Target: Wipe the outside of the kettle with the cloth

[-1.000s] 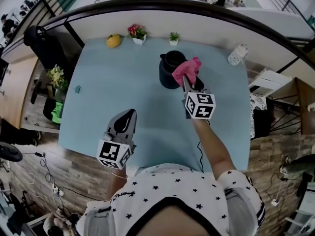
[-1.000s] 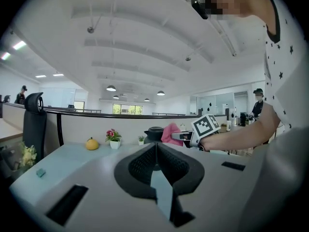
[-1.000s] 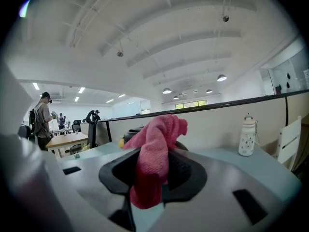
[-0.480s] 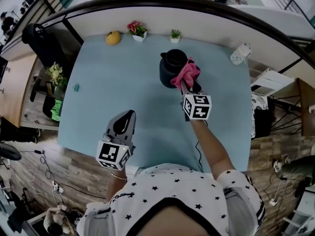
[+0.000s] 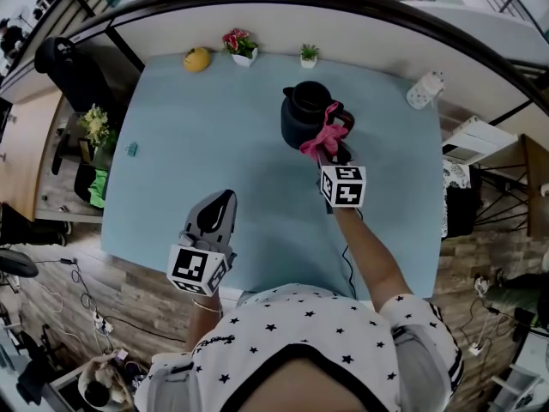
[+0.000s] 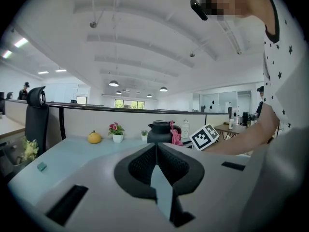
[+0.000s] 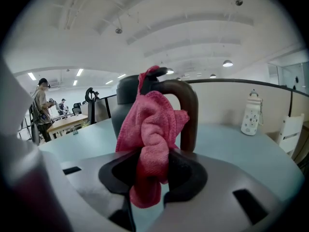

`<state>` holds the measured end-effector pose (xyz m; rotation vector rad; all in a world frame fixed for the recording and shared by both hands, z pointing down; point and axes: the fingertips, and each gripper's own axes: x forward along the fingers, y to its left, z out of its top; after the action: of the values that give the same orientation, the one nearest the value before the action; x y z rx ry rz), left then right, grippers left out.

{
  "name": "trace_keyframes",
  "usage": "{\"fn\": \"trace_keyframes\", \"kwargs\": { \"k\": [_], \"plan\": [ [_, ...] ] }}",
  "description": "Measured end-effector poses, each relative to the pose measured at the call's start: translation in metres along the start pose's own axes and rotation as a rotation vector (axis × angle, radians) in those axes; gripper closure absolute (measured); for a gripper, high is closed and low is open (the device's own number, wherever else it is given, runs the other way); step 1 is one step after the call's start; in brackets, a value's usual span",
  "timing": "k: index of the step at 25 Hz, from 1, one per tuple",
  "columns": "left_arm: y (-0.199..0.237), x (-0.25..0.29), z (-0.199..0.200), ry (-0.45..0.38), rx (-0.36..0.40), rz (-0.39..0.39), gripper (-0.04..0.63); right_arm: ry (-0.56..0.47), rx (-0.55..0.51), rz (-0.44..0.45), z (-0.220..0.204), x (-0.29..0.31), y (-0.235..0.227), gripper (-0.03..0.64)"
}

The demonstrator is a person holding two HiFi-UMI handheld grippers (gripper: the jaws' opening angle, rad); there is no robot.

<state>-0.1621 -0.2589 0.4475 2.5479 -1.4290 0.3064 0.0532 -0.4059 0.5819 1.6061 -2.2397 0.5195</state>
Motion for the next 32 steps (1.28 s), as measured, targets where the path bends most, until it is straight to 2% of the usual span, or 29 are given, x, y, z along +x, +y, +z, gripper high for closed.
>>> {"fn": "trace_keyframes", "kwargs": {
  "k": [12, 19, 24, 32],
  "plan": [
    [0.011, 0.005, -0.011, 0.024, -0.02, 0.014, 0.565, 0.163, -0.084, -0.019, -0.051, 0.03, -0.008, 0.482],
    [0.012, 0.005, -0.01, 0.021, -0.021, 0.017, 0.565, 0.176, -0.095, -0.019, -0.056, 0.031, -0.009, 0.482],
    [0.008, 0.007, -0.007, 0.006, -0.01, -0.008, 0.565, 0.122, -0.116, -0.007, -0.043, 0.0, -0.003, 0.483],
    [0.002, 0.002, -0.002, -0.016, 0.005, -0.053, 0.565, -0.084, -0.076, 0.042, 0.02, -0.053, 0.024, 0.483]
  ]
}}
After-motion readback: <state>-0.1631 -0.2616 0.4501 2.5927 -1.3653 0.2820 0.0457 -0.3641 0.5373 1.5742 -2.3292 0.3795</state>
